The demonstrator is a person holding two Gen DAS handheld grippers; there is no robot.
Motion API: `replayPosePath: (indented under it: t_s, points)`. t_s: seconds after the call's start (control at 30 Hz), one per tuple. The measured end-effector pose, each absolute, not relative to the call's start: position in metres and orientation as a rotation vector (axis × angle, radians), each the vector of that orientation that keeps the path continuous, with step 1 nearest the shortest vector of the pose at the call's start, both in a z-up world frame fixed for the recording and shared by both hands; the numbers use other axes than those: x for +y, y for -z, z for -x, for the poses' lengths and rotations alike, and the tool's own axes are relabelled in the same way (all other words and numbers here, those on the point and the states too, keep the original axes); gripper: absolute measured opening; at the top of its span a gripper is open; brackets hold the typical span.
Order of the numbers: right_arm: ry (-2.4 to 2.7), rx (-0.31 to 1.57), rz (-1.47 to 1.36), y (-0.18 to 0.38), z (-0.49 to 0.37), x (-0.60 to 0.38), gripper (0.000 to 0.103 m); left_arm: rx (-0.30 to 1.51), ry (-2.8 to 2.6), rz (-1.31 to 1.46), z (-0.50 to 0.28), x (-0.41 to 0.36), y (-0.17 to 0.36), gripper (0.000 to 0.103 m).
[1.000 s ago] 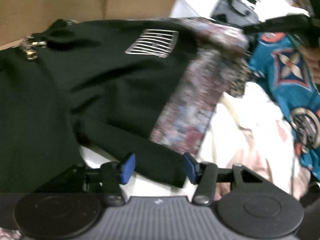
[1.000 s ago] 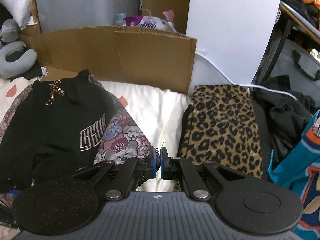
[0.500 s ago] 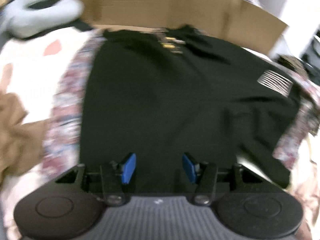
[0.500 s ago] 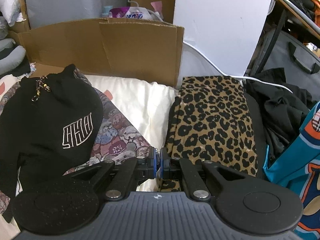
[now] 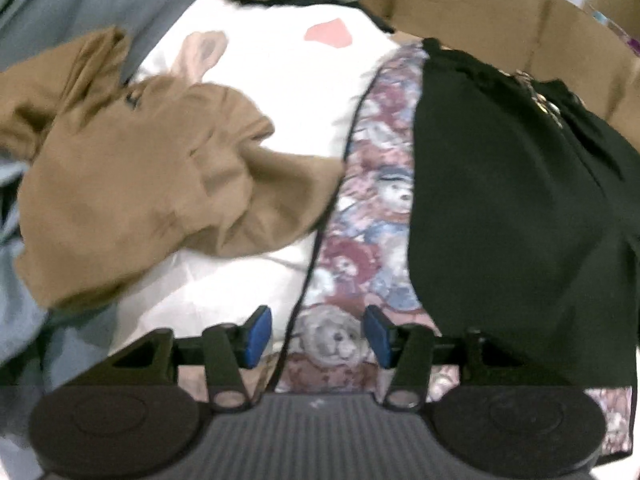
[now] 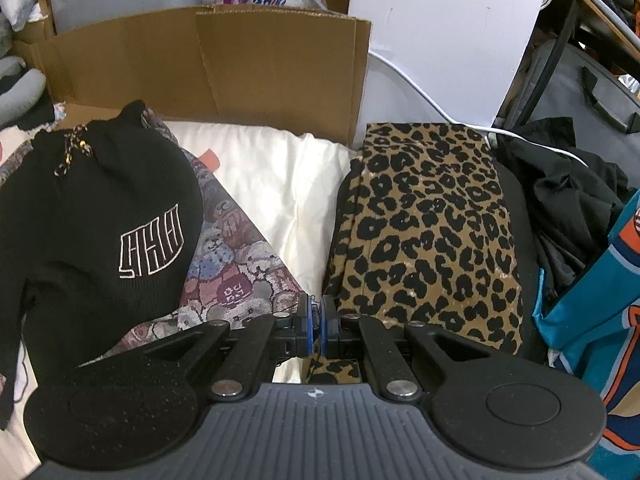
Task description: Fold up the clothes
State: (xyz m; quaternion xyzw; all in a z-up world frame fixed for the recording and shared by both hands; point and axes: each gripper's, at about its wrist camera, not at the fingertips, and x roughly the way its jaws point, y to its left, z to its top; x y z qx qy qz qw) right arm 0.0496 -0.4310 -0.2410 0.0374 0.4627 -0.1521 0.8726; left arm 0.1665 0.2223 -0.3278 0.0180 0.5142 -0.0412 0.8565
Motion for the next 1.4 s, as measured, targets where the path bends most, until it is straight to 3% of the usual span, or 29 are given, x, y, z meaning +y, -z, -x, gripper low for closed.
replayPosePath:
  t_s: [0.2,0.27,0.3,0.33,0.73,1.13,1.2,1.4]
  points:
    - [0.308,0.997,-0.051,0.248,-0.051,-0.427,0.002,1.119,0.154,0.061,-0.175,0.233,0.344,0.053]
    - [0.307,1.002,-0.044,0.248,-0.052,-0.427,0.002,1.134,0.164,0.070,-0.178,0.234,0.346,0.037]
    - [0.307,1.003,-0.039,0.248,-0.052,-0.427,0.002,1.141,0.170,0.072,-0.179,0.235,0.347,0.010]
    - [0.308,1.003,-0.032,0.247,-0.053,-0.426,0.002,1.153,0.175,0.073,-0.180,0.236,0.347,0.004]
    - [0.316,1.011,0.033,0.240,-0.058,-0.425,0.001,1.120,0.136,0.014,-0.199,0.268,0.304,0.003]
    - [0.259,1.182,-0.094,0.301,-0.048,-0.418,0.002,1.165,0.107,-0.077,-0.206,0.271,0.301,0.003]
    - [0.236,1.231,-0.141,0.311,-0.048,-0.418,0.003,1.173,0.108,-0.075,-0.207,0.270,0.303,0.003]
    - [0.200,1.136,-0.193,0.291,-0.061,-0.426,0.011,1.183,0.117,-0.057,-0.208,0.273,0.305,0.004]
